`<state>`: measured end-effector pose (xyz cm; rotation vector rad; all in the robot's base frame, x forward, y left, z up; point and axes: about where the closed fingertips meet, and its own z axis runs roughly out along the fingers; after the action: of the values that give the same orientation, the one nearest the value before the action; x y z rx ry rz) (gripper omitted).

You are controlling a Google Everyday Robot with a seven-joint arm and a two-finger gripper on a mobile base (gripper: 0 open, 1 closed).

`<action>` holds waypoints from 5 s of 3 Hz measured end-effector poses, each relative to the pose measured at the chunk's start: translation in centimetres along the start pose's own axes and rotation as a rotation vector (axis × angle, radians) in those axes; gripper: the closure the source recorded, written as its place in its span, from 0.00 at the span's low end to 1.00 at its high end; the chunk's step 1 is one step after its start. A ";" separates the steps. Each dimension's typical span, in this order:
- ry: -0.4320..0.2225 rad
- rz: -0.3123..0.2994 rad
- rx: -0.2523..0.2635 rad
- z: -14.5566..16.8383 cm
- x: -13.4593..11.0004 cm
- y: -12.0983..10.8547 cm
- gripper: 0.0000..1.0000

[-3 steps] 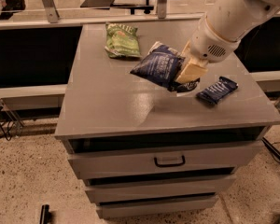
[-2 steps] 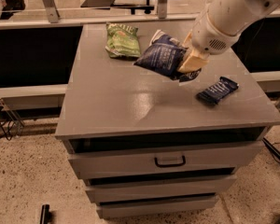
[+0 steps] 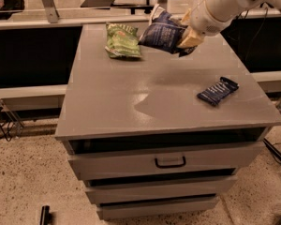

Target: Move blue chip bag near green jalapeno chip bag

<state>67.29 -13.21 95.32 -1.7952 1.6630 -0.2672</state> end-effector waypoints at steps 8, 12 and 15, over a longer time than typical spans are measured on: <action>-0.102 -0.146 -0.054 19.3 -10.3 -0.1 0.60; -0.102 -0.146 -0.054 18.3 -10.7 -0.9 0.00; -0.102 -0.146 -0.054 17.5 -11.0 -1.6 0.00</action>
Offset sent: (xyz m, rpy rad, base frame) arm 0.4116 0.1940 -0.6204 0.0537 -0.1636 0.0907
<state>76.61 2.85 86.12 -1.9411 1.4839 -0.1930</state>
